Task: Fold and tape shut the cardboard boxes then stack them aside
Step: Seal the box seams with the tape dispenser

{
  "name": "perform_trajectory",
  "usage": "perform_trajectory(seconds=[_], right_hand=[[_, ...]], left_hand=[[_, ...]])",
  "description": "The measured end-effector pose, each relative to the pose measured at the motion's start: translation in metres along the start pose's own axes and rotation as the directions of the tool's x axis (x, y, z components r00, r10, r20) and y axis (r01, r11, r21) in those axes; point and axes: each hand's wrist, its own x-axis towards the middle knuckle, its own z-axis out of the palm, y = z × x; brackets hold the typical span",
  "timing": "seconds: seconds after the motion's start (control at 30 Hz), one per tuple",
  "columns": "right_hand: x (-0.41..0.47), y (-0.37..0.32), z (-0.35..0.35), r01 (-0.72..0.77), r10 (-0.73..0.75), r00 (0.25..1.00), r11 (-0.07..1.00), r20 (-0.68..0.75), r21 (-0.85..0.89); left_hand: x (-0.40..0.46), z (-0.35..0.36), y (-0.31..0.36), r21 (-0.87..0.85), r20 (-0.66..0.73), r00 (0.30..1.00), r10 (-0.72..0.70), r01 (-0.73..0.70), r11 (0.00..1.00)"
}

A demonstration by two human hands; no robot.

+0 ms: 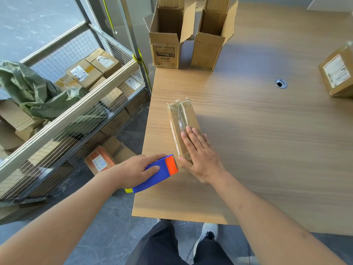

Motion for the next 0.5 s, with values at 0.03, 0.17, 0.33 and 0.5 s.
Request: perform_trajectory(seconds=[0.03, 0.17, 0.33, 0.5], right_hand=[[0.001, 0.0, -0.001, -0.003, 0.003, 1.0, 1.0, 0.012, 0.002], [0.001, 0.001, 0.0, 0.007, -0.006, 0.999, 1.0, 0.032, -0.031], [0.001, -0.002, -0.001, 0.002, 0.0, 0.999, 0.999, 0.033, -0.043], [0.002, -0.005, -0.006, -0.021, 0.025, 0.997, 0.998, 0.073, -0.056]], left_hand=[[0.002, 0.001, 0.003, 0.001, 0.0, 1.0, -0.01, 0.01, 1.0], [0.01, 0.002, 0.02, -0.031, 0.037, 0.997, -0.071, 0.073, 0.997], [0.025, -0.005, 0.026, 0.013, 0.056, 0.989, -0.134, 0.134, 0.991], [0.029, 0.001, 0.004, 0.04, -0.033, 0.977, -0.211, 0.212, 0.976]])
